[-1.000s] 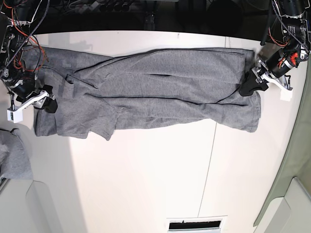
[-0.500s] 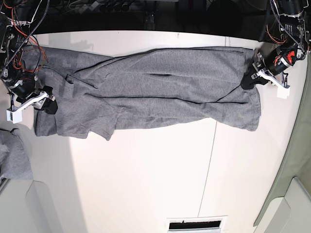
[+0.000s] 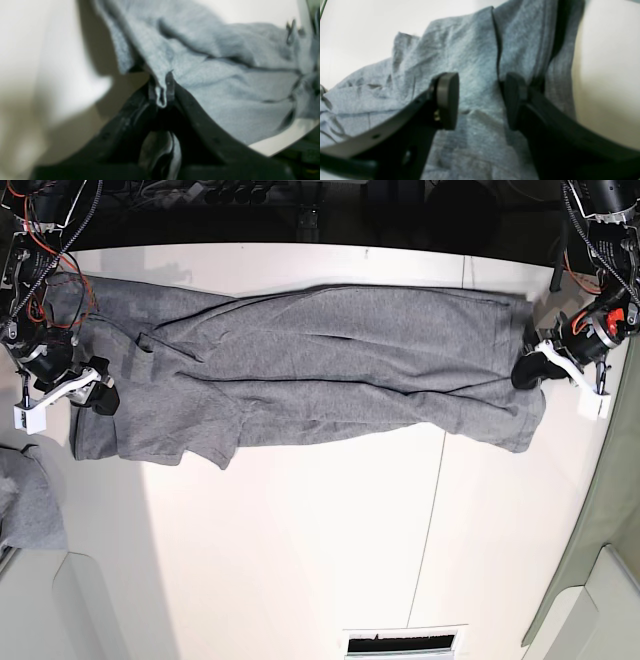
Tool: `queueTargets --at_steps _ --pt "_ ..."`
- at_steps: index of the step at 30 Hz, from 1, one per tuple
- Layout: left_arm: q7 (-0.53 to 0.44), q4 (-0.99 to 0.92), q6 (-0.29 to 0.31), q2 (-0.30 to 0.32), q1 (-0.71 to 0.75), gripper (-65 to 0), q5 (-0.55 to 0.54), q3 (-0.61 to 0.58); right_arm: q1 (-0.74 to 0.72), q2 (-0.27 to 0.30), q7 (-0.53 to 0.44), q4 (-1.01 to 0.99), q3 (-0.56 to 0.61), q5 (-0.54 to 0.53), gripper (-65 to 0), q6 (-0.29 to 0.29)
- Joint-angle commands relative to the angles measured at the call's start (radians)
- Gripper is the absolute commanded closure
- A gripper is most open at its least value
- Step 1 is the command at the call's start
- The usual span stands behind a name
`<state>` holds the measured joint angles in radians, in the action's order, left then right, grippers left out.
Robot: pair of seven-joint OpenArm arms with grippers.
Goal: Layout the t-shirt on the table in an organized manner, then fold the t-shirt properly
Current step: 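Carry the strip end with the left gripper over toward the right gripper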
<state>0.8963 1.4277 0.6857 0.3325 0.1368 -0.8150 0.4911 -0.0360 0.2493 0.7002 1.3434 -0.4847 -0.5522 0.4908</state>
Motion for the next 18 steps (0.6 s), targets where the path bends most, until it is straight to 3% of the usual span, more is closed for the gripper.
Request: queueTargets --at_steps 1,6,18 --pt "-0.016 0.062 0.012 0.014 0.006 0.0 -0.033 -0.008 -0.016 0.016 -0.023 0.016 -0.005 -0.016 -29.5 0.011" --pt "-0.017 0.256 -0.023 -0.004 0.038 0.0 -0.01 -0.159 -0.017 0.016 -0.024 0.016 -0.005 -0.017 -29.5 0.011" --pt "-0.062 0.336 -0.154 -0.246 -0.086 0.0 0.301 -0.647 -0.019 0.016 -0.026 0.016 -0.005 -0.016 -29.5 0.011"
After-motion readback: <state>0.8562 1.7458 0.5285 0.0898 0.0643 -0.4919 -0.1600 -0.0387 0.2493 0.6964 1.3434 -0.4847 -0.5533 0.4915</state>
